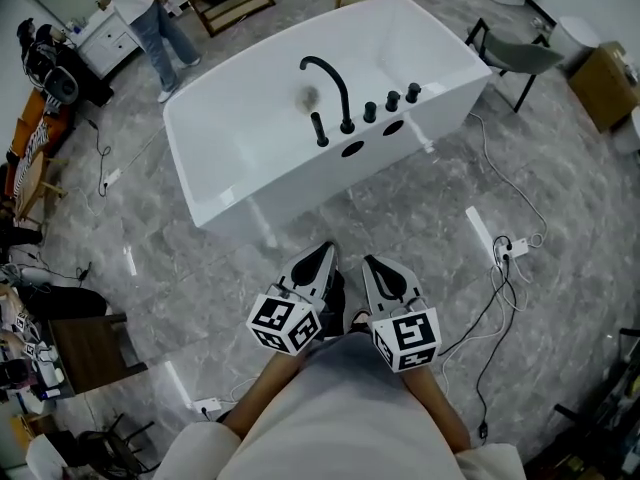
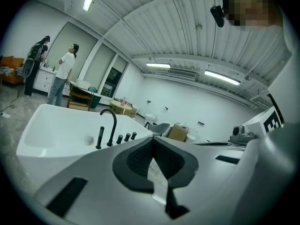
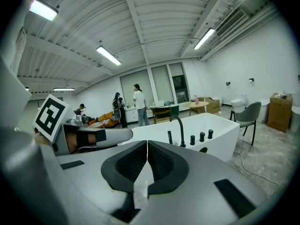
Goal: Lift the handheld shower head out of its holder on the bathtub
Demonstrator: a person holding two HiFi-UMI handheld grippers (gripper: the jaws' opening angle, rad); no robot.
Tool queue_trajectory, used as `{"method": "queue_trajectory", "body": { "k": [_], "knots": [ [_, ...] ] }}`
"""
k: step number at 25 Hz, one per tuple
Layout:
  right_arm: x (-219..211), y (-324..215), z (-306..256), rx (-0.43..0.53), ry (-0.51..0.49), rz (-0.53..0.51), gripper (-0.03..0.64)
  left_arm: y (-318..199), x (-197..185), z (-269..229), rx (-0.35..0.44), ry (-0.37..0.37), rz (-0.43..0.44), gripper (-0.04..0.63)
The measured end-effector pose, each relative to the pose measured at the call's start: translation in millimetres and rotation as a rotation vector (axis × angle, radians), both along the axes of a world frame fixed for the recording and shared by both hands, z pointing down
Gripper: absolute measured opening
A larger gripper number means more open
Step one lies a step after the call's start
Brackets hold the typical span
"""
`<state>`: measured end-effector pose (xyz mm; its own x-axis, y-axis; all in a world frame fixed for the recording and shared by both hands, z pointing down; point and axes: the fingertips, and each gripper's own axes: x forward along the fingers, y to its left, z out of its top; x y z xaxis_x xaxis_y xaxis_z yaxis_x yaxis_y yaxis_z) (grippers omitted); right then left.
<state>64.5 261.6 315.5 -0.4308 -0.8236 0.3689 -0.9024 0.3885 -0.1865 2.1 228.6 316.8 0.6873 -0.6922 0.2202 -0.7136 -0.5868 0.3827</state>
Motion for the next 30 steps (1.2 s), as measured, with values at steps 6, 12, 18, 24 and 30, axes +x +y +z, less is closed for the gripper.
{"method": "queue_trajectory", "body": {
  "k": [6, 12, 18, 24, 30],
  "knots": [
    [-24, -55, -1, -0.022, 0.005, -0.028, 0.020, -59, -14, -8, 0.009, 0.021, 0.007, 0.005],
    [-34, -114, 0, -0.033, 0.017, -0.024, 0.020, -115, -20, -20, 0.059, 0.047, 0.040, 0.005],
    [-55, -178, -10, 0.003, 0.040, -0.013, 0.020, -170, -39, -37, 0.114, 0.082, 0.079, 0.005],
    [-78, -230, -21, 0.038, 0.053, 0.014, 0.020, -219, -60, -49, 0.184, 0.061, 0.111, 0.005],
    [-75, -257, -40, 0.077, 0.062, 0.054, 0.020, -242, -65, -53, 0.193, 0.076, 0.130, 0.005]
  ]
}}
